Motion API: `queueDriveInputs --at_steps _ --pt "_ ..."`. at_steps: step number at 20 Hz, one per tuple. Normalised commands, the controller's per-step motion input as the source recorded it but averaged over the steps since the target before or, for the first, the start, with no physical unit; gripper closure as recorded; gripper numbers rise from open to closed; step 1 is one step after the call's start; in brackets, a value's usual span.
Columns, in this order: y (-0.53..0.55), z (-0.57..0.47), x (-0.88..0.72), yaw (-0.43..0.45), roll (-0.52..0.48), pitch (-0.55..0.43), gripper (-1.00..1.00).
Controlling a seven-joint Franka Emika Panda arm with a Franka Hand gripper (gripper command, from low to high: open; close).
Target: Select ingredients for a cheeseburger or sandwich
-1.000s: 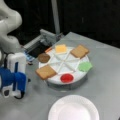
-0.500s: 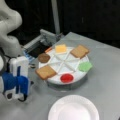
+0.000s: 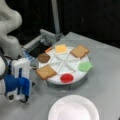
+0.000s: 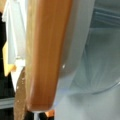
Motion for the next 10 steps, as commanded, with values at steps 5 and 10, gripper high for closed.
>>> queueDriveInputs --at_steps 5,10 --pt "-0.38 -0.21 0.3 0.183 0.347 -0.117 1.0" --pt "-0.37 -0.22 0.3 0.177 0.362 -0.127 1.0"
